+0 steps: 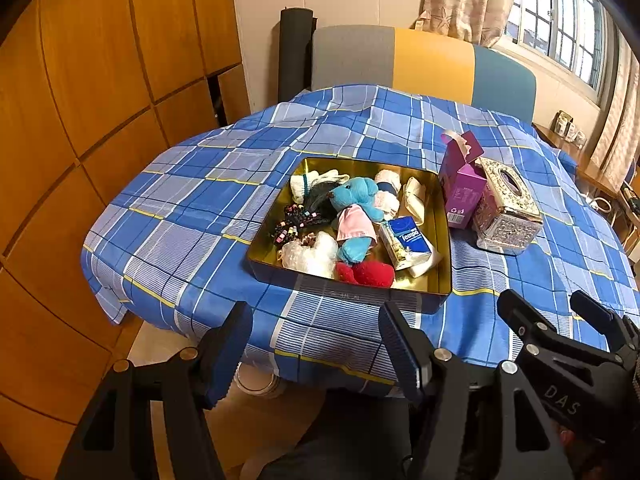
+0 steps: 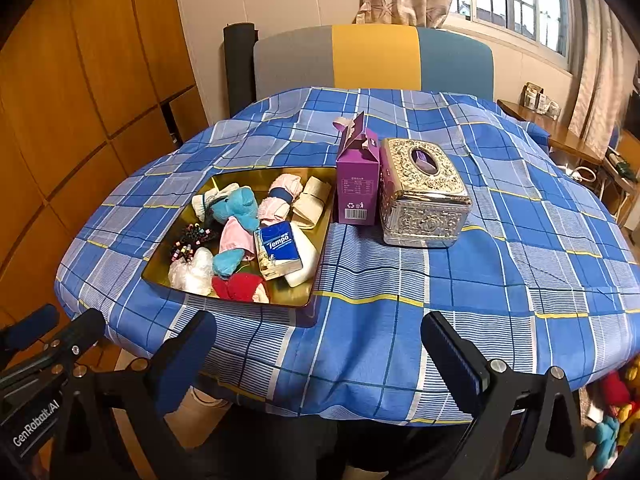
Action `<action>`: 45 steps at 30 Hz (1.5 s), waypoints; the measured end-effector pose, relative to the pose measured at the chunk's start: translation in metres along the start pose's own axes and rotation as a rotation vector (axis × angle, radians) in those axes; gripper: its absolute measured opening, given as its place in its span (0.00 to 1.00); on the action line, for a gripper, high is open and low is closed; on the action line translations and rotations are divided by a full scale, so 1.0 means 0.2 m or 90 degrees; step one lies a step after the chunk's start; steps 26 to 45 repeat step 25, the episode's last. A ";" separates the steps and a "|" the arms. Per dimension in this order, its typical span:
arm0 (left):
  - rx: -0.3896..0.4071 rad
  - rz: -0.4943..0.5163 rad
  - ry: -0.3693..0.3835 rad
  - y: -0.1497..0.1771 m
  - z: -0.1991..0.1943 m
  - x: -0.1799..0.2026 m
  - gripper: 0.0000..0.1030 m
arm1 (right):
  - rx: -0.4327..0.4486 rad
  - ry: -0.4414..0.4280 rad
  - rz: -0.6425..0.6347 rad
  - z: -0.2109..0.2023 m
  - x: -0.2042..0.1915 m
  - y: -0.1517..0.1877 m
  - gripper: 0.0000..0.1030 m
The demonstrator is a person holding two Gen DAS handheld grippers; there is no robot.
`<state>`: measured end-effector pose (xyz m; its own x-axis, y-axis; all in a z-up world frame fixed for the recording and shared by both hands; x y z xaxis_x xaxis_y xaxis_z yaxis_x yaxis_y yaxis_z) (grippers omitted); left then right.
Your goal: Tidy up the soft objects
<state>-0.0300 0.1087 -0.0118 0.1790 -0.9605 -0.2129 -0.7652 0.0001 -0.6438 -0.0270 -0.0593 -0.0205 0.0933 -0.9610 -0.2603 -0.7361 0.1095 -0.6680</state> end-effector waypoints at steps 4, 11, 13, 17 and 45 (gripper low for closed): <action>0.001 0.007 0.000 0.00 0.01 0.01 0.64 | -0.001 0.000 -0.001 0.00 0.00 0.00 1.00; -0.016 0.000 0.021 0.00 0.04 0.01 0.56 | 0.000 0.005 0.004 0.01 0.01 0.00 1.00; -0.024 -0.003 0.025 0.00 0.06 0.00 0.49 | -0.003 0.007 0.006 0.02 0.01 0.00 1.00; -0.036 -0.024 0.029 0.00 0.10 -0.02 0.40 | -0.004 0.013 0.010 0.03 0.03 0.00 1.00; 0.003 -0.044 -0.032 -0.05 0.14 -0.06 0.37 | -0.004 0.019 0.025 0.04 0.07 -0.01 1.00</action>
Point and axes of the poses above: each gripper's, at about its wrist camera, not at the fingertips, and z roughly the way its jaws point, x to its right, y to its underside, the point moved 2 cm from there along z, roughly the way its jaws point, and after that the axes turned 13 degrees about -y, right-handed, at the moved point
